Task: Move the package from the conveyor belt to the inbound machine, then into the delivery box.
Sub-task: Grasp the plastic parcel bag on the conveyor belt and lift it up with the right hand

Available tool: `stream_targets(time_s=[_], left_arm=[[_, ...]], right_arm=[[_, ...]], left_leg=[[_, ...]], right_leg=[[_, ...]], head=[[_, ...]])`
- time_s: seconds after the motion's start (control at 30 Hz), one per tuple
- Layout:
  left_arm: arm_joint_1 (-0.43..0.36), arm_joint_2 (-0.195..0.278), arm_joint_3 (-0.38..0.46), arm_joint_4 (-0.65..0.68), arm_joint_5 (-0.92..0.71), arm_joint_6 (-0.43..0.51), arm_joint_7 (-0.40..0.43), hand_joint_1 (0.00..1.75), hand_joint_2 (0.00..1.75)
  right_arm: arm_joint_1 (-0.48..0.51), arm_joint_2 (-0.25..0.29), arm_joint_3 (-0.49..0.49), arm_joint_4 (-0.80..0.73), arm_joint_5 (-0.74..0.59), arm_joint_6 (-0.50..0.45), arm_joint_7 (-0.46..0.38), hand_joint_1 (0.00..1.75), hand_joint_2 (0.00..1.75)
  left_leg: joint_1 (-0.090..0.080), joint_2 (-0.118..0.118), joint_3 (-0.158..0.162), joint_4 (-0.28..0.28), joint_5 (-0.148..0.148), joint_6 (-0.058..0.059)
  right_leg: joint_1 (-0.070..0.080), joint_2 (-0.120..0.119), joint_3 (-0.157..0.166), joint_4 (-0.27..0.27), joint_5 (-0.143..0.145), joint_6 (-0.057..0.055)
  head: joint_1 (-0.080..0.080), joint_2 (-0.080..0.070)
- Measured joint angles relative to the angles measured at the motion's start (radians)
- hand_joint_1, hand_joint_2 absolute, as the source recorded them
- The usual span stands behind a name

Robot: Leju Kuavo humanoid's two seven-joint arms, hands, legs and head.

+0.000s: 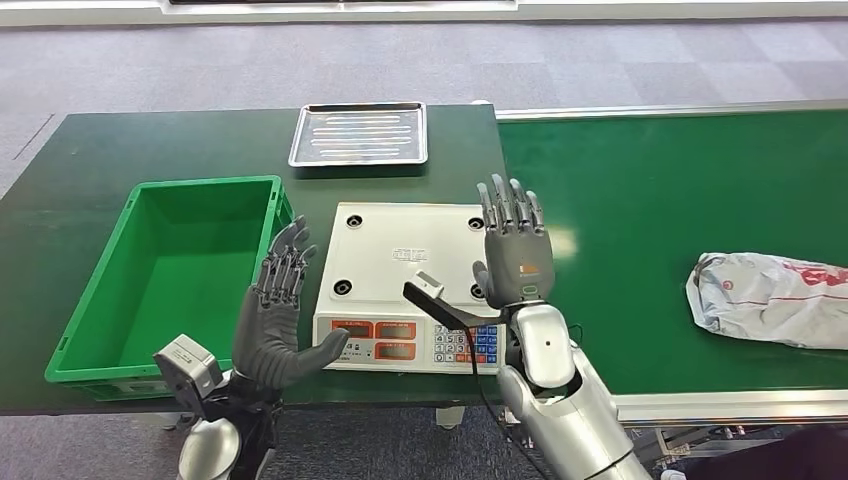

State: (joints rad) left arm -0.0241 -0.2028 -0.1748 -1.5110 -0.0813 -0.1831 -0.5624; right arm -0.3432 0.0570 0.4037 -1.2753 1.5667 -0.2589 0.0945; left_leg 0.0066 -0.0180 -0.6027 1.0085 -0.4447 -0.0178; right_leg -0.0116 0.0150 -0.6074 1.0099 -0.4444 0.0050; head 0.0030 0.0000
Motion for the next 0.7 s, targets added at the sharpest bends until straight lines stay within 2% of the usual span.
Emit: stream_targets(time_s=[0.07, 0.2, 0.33, 0.5, 0.7], left_arm=[[0.004, 0.001, 0.003, 0.000, 0.002, 0.000, -0.001, 0.00, 1.75], [0.006, 0.002, 0.005, 0.000, 0.004, 0.000, -0.001, 0.00, 1.75], [0.030, 0.010, 0.014, -0.006, 0.014, 0.006, -0.004, 0.00, 1.75], [0.051, 0.019, 0.028, -0.016, 0.021, 0.016, -0.007, 0.00, 1.75], [0.054, 0.023, 0.032, -0.014, 0.023, 0.017, -0.007, 0.00, 1.75]], right_arm=[[-0.062, -0.026, 0.049, 0.057, 0.004, 0.023, 0.038, 0.00, 1.75], [-0.096, -0.039, 0.076, 0.089, 0.004, 0.036, 0.059, 0.00, 1.75], [-0.283, -0.129, 0.159, 0.285, 0.003, 0.115, 0.120, 0.00, 1.75], [-0.402, -0.204, 0.149, 0.465, -0.003, 0.192, 0.165, 0.00, 1.75], [-0.479, -0.255, 0.078, 0.629, -0.034, 0.314, 0.201, 0.00, 1.75]], left_leg=[[0.000, 0.000, 0.000, 0.000, 0.000, 0.000], [0.000, 0.000, 0.000, 0.000, 0.000, -0.001], [0.000, -0.005, 0.000, 0.001, 0.001, -0.001], [0.000, -0.005, 0.000, 0.001, 0.001, 0.000], [-0.001, -0.006, -0.001, 0.002, 0.000, 0.000]], right_leg=[[0.000, 0.000, 0.000, 0.000, 0.001, 0.000], [0.000, 0.000, 0.000, 0.000, 0.001, 0.000], [0.000, -0.003, 0.000, 0.000, 0.001, 0.000], [-0.002, -0.004, 0.000, 0.000, 0.001, 0.000], [-0.002, -0.005, 0.000, 0.000, 0.000, 0.001]], head=[[0.000, 0.000], [0.000, 0.000], [0.000, 0.000], [0.000, 0.000], [0.000, 0.000]])
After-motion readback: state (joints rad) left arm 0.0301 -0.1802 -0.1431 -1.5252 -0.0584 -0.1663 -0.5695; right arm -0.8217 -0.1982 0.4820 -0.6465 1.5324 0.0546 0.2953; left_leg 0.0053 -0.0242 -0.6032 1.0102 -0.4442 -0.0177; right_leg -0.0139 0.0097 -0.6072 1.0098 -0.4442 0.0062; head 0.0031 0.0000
